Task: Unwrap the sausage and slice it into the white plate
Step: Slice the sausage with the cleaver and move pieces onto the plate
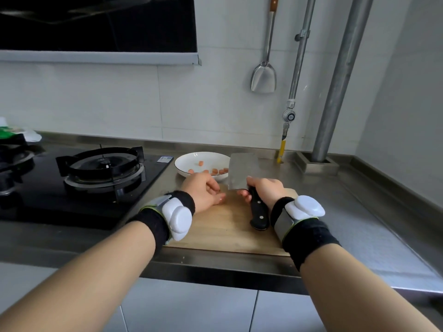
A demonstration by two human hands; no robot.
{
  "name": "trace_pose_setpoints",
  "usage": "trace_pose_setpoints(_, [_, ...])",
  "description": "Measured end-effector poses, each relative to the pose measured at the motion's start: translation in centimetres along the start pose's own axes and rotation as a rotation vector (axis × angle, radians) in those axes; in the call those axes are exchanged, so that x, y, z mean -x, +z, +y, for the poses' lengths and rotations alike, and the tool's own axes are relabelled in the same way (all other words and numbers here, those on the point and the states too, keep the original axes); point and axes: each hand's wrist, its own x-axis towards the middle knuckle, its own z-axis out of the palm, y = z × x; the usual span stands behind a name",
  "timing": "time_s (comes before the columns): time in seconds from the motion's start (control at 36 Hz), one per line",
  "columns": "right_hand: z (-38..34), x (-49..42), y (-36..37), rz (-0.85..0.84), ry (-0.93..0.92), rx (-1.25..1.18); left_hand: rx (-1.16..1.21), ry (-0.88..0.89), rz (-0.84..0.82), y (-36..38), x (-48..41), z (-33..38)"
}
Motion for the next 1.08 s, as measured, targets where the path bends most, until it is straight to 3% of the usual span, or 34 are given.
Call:
trace_pose_setpoints(0.08, [-0.1, 0.2, -0.6, -0.020, 0.001, 0.080, 0.011, 0.016, 0.102, 1.1, 0.8, -0.6])
trace_pose_setpoints(0.25, [-1.7, 1.0, -1.4, -0.036, -0.117, 0.184, 0.073, 0.012, 0.144, 1.3, 1.5, -0.6])
trace_pose_setpoints(0.47, [-3.7, 3.6, 1.4, -0.047, -0.391, 1.056, 0.046, 0.022, 0.136, 0.9, 1.7, -0.5])
trace_pose_setpoints(0.58, [-4.0, 4.5, 2.4, -0.042, -0.481, 1.321, 0.041, 0.040, 0.132, 1.0, 1.8, -0.2])
trace_pose_setpoints(1.08, [-4.9, 6.3, 2.7, -0.059, -0.463, 1.507, -0.039, 0.112, 0.136, 0.7, 2.2, 0.2])
